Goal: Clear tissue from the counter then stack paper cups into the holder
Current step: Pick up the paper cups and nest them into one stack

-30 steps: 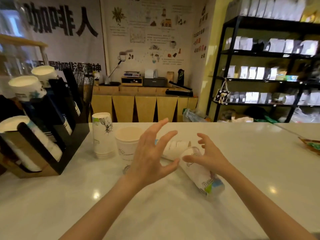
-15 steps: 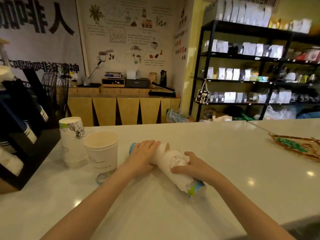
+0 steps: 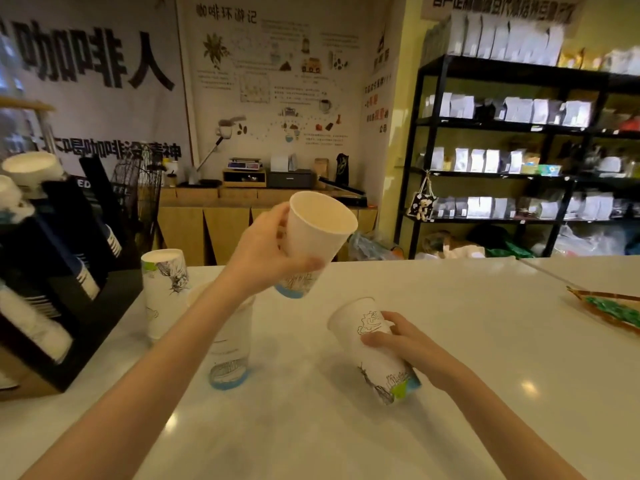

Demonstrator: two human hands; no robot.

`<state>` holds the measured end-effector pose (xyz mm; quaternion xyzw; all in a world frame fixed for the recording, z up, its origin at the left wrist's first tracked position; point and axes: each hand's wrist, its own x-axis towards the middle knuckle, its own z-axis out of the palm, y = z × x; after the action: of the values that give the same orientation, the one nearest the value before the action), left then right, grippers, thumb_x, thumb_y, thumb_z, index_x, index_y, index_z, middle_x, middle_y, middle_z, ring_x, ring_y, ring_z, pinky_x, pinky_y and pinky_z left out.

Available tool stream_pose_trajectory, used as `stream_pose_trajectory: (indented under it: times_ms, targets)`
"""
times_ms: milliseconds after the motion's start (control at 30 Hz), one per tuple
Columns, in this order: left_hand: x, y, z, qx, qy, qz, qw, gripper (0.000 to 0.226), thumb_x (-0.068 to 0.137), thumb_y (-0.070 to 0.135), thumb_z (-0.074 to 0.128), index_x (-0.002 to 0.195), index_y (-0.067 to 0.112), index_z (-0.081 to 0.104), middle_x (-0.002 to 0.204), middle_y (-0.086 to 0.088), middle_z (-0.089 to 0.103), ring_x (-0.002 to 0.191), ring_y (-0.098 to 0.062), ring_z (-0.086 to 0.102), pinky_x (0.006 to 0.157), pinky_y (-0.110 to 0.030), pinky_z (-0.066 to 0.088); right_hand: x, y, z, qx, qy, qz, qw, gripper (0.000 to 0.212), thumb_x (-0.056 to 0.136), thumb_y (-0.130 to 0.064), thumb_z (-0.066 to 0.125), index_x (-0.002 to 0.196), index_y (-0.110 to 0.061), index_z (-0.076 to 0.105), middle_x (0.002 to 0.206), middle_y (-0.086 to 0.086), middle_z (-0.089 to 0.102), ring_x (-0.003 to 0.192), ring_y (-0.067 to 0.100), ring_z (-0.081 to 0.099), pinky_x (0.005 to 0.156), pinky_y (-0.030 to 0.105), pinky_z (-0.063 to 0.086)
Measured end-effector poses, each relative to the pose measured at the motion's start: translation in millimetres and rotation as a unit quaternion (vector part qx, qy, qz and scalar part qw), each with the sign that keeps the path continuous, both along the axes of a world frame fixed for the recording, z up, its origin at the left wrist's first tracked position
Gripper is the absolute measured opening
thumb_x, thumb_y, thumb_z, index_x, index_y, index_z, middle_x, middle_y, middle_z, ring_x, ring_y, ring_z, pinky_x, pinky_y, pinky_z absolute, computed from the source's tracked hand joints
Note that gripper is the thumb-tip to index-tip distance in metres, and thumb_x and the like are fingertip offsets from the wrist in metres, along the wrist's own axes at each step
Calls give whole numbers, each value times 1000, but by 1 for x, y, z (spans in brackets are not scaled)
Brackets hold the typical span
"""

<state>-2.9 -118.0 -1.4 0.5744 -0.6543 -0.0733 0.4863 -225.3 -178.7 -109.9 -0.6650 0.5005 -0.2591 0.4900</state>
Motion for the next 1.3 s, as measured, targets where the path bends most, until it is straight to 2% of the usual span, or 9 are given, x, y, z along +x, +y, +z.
stream_pose_trajectory:
  times_ms: [133,367,500,633,733,900,1100,1200,1300]
  targets:
    - [25,29,26,-6,116,-9,993,74,64,25,76,127,25,39,115,3,54,104,-17,54,78,-31,49,31,-2,15,-29,-63,18,997,56,79,-33,68,126,-26,38,100,-8,61,82,9,64,51,13,50]
    - [70,52,9,14,184,55,981,75,64,24,76,129,21,39,128,-2,54,112,-24,55,88,-43,51,83,-1,60,-116,-153,36,981,72,75,-15,72,135,-16,34,121,5,58,95,17,60,63,25,48]
    - [81,57,-13,34,216,79,973,75,66,25,75,130,21,38,130,-3,53,114,-23,54,87,-40,51,107,3,101,-184,-231,42,954,74,73,-11,73,136,-15,35,114,-1,58,95,11,58,68,24,49]
    - [80,56,-38,65,191,85,976,81,65,23,77,132,22,33,134,-3,48,114,-19,49,79,-29,49,129,14,140,-229,-340,40,911,69,74,-12,72,133,-13,36,114,-3,59,97,8,59,71,23,53]
    - [80,54,-56,85,192,88,974,80,66,23,77,132,23,32,136,-2,47,118,-18,46,87,-34,46,145,21,153,-244,-389,56,887,67,76,-12,71,132,-13,35,110,-6,59,103,10,59,78,25,56]
    - [83,55,-71,92,207,71,971,71,66,30,76,124,33,35,119,11,49,114,-12,47,86,-31,43,171,27,134,-239,-369,116,891,63,75,-10,72,125,-20,36,107,-12,57,96,0,58,71,13,55]
    - [85,56,-76,90,207,58,973,67,65,30,75,115,40,32,117,13,49,114,-12,47,96,-35,44,186,21,81,-181,-288,171,925,72,70,-11,76,126,-28,35,108,-17,55,97,-1,56,65,15,53]
    - [83,55,-79,93,220,62,969,73,66,30,74,126,33,33,118,12,47,113,-12,46,91,-31,44,186,18,62,-151,-252,185,938,68,72,-10,75,123,-29,34,106,-17,54,93,-1,56,58,9,51]
    - [83,54,-83,83,224,70,969,85,60,37,75,132,28,31,124,7,49,115,-13,47,90,-31,45,186,16,48,-125,-220,204,946,65,75,-17,72,125,-28,33,110,-16,52,103,3,52,68,11,46]
